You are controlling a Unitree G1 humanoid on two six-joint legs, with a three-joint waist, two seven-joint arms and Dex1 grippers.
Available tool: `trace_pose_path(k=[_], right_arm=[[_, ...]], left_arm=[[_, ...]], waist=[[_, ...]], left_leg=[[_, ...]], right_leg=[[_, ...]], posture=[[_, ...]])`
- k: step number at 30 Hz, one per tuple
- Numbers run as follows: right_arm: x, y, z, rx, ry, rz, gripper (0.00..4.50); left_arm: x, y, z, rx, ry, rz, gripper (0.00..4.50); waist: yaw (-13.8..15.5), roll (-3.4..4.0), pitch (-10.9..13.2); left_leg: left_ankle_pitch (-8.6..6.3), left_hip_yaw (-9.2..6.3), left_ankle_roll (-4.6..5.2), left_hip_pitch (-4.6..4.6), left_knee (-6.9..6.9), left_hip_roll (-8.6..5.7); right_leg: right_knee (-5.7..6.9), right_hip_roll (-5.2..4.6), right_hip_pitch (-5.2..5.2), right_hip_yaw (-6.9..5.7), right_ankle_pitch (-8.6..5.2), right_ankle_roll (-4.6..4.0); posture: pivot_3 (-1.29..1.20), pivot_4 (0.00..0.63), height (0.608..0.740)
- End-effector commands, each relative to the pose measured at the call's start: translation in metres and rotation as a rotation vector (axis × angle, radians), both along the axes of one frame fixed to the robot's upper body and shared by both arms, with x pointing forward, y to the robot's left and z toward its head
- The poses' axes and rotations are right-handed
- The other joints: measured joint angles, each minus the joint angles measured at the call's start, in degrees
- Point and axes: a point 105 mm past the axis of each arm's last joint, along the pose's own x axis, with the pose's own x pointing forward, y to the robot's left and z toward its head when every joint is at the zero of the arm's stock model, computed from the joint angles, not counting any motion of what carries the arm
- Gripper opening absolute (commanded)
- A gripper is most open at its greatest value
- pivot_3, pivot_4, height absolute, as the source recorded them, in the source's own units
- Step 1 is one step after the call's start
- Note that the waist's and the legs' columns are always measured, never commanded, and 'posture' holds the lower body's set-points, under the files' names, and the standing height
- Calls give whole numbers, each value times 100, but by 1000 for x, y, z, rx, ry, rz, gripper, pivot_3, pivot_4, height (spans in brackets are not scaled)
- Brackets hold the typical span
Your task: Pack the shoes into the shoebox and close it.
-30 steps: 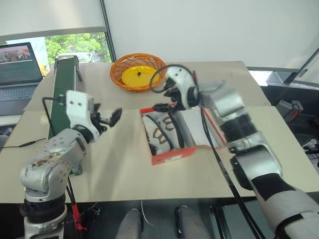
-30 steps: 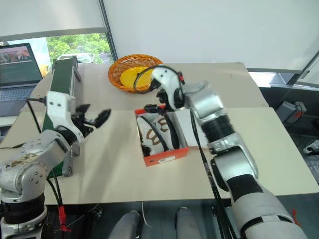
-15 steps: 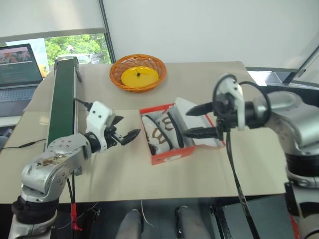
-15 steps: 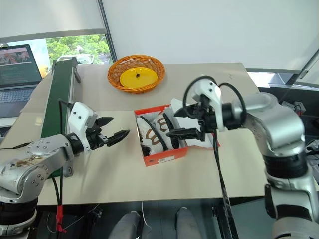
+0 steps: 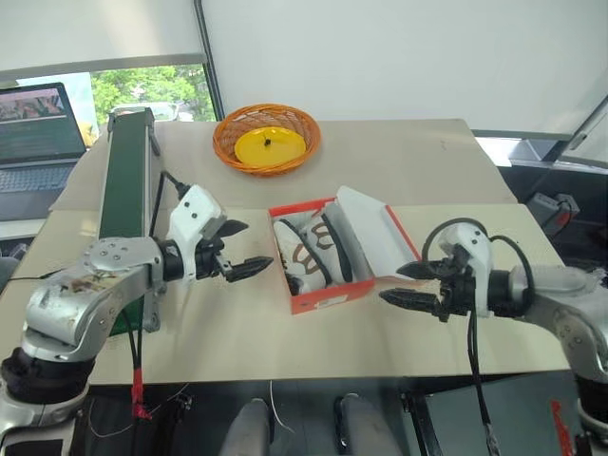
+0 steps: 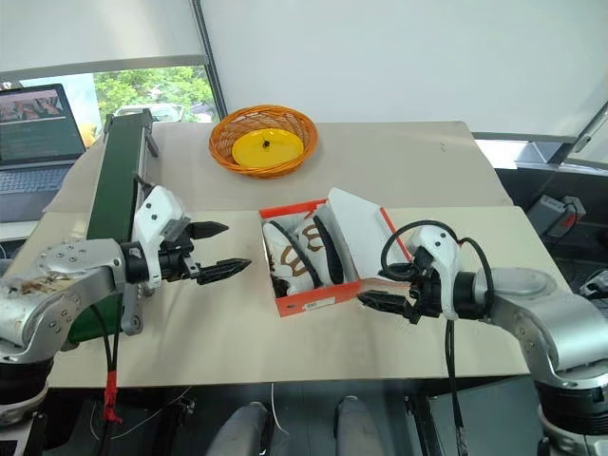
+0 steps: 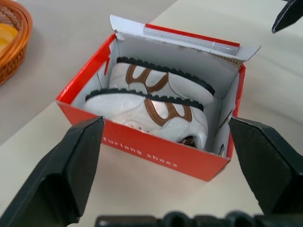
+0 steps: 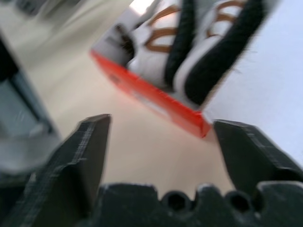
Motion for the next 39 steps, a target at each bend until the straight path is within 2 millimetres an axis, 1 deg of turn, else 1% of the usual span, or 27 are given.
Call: trace_pose_path(k=[1, 3, 4, 5, 6, 7, 8, 12, 14, 17, 21, 25, 27, 29, 34, 36, 37, 39], right_arm=[[-6, -4, -6, 34, -15, -69, 2402], [-7, -7, -23, 64, 13, -131, 1692], [-10, -7, -34, 79, 44, -147, 1366], [-15, -5, -42, 96, 70, -152, 888], [-18, -4, -49, 115, 93, -157, 657], [-21, -3, -53, 139, 108, -164, 302], [-19, -5, -61, 152, 119, -197, 81], [-13, -14, -88, 179, 139, -309, 81], [1, -28, -108, 183, 104, -425, 81], [19, -40, -117, 255, 55, -534, 81], [39, -46, -117, 345, 10, -600, 81], [64, -62, -114, 443, -36, -692, 81], [72, -63, -107, 476, -62, -694, 81], [75, -61, -103, 490, -80, -683, 81], [82, -62, -84, 548, -141, -686, 81], [83, -61, -74, 566, -173, -667, 81], [83, -59, -66, 586, -192, -656, 81], [82, -56, -40, 693, -237, -632, 81]], left_arm=[[-5, -5, 8, 30, -24, -71, 4500], [-5, -5, 10, 55, -32, -92, 4500], [-6, -4, 12, 69, -36, -107, 4500], [-6, -4, 13, 77, -35, -118, 4500], [-7, -3, 14, 84, -32, -130, 4500], [-9, -3, 15, 93, -28, -141, 4500], [-11, -2, 16, 108, -22, -159, 4500], [-14, 0, 19, 136, -8, -188, 4500], [-15, -2, 23, 149, -18, -202, 4500], [-17, -3, 26, 162, -19, -216, 4500], [-19, -2, 27, 167, -4, -225, 4500], [-24, -6, 27, 155, 27, -259, 4500], [-25, -7, 27, 158, 29, -261, 4500], [-25, -6, 27, 158, 31, -259, 4500], [-27, -7, 25, 156, 32, -251, 4500], [-27, -8, 24, 153, 34, -251, 4500], [-27, -8, 24, 153, 35, -252, 4500], [-28, -8, 21, 158, 39, -254, 4500]], waist=[[23, 0, 0], [30, -2, 0], [34, -1, 1], [40, 0, 1], [45, 0, 1], [47, 0, 1], [42, 0, 1], [28, -1, 1], [31, -2, 0], [19, -7, 0], [-78, -6, 0], [-95, -7, 0], [-90, -6, 0], [-88, -5, 1], [-94, -5, 1], [-88, -5, 1], [-88, -3, 2], [-94, -2, 3]], left_leg=[[-1, 0, 1, -3, 0, 0], [-1, 2, 2, -4, 0, 0], [-1, 2, 2, -3, 0, 0], [-1, 2, 2, -3, 0, 0], [-1, 5, 2, -2, 0, -1], [-1, 4, 2, -1, 0, 0], [-1, 4, 2, 1, 0, 1], [-1, 13, 2, 6, 0, 3], [-1, 14, 2, 9, 0, 3], [-1, 17, 2, 13, 0, 6], [-1, 28, 2, 22, -1, 7], [-1, 38, 2, 42, -3, 11], [-1, 46, 3, 55, -3, 11], [-3, 47, 5, 65, -5, 11], [-6, 51, 9, 64, -6, 11], [-6, 56, 10, 68, -7, 11], [-6, 56, 10, 69, -7, 11], [-7, 57, 11, 68, -7, 11]], right_leg=[[-1, -1, -1, 0, -1, 1], [-2, -1, -2, 1, 0, 0], [-2, -1, -1, 1, 0, 0], [-1, -1, -2, 2, -1, 2], [0, -2, -3, 4, -1, 2], [0, -1, -2, 4, -2, 2], [0, 0, -2, 4, -2, 3], [0, 1, 1, 11, -3, 5], [0, 2, 3, 12, -4, 6], [0, 6, 6, 17, -4, 6], [3, 7, 7, 32, -2, 6], [7, 13, 18, 44, -2, 6], [6, 14, 31, 52, -2, 7], [5, 14, 41, 52, -3, 7], [5, 13, 40, 60, -3, 6], [6, 14, 40, 64, -3, 7], [6, 14, 40, 64, -3, 7], [6, 14, 40, 66, -3, 7]], posture=[[0, 150, 740], [0, 150, 740], [0, 150, 740], [0, 150, 740], [0, 150, 740], [0, 150, 740], [0, 150, 740], [0, 150, 740], [0, 150, 740], [0, 150, 740], [0, 150, 740], [0, 150, 740], [0, 150, 740], [0, 150, 740], [0, 150, 740], [0, 150, 740], [0, 150, 740], [0, 150, 740]])
